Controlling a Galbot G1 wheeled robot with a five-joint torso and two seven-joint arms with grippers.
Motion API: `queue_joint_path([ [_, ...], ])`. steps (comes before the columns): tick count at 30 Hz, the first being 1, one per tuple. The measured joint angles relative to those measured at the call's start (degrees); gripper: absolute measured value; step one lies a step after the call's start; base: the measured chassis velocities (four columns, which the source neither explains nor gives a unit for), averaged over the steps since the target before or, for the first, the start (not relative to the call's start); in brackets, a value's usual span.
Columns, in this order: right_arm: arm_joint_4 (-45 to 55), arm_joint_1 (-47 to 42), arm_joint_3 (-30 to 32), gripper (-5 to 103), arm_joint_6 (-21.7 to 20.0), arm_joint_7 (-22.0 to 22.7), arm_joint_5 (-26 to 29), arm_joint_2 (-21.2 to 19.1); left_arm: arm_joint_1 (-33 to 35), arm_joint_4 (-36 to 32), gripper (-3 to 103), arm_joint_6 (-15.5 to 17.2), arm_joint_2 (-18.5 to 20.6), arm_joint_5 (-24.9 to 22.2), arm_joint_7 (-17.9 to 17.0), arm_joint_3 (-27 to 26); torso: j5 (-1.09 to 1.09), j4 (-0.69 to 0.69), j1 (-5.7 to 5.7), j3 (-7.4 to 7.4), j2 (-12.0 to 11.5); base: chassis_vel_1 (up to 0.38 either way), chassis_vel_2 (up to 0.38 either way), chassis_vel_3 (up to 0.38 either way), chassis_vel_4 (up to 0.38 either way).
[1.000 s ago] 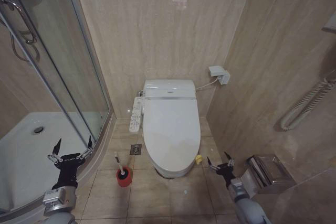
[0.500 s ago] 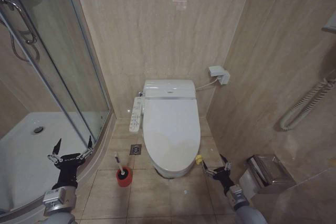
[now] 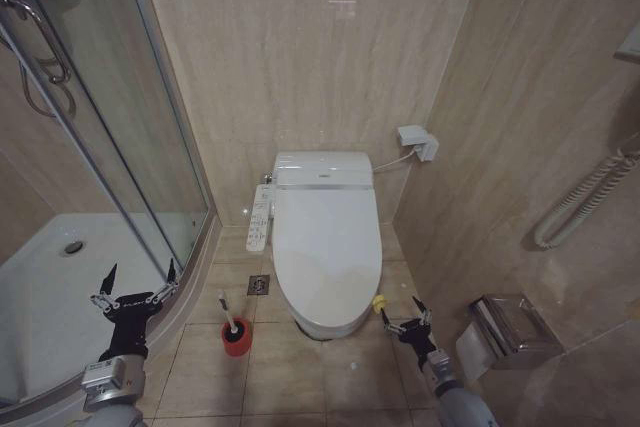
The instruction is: Open the toilet lid, clean the toilet bowl with a toilet brush, close the toilet lid, and flush.
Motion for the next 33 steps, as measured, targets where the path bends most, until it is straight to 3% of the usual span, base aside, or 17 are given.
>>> queue_joint_path([
  [25, -8.2, 6.6, 1.4, 100, 0.9, -0.1, 0.1, 4.4, 0.0, 0.0, 100, 0.0, 0.0, 0.0, 0.0, 0.0, 0.00, 0.01, 0.00, 0.00, 0.0, 0.000, 0.000, 0.000, 0.000],
  [26, -8.5, 6.5, 1.2, 90, 1.1, -0.1, 0.0, 4.6, 0.0, 0.0, 100, 0.0, 0.0, 0.0, 0.0, 0.0, -0.01, 0.00, 0.00, 0.00, 0.0, 0.000, 0.000, 0.000, 0.000],
  [33, -9.2, 6.3, 1.0, 90, 2.0, -0.2, -0.6, 6.2, 0.0, 0.0, 100, 0.0, 0.0, 0.0, 0.0, 0.0, 0.00, 0.01, 0.00, 0.00, 0.0, 0.000, 0.000, 0.000, 0.000],
])
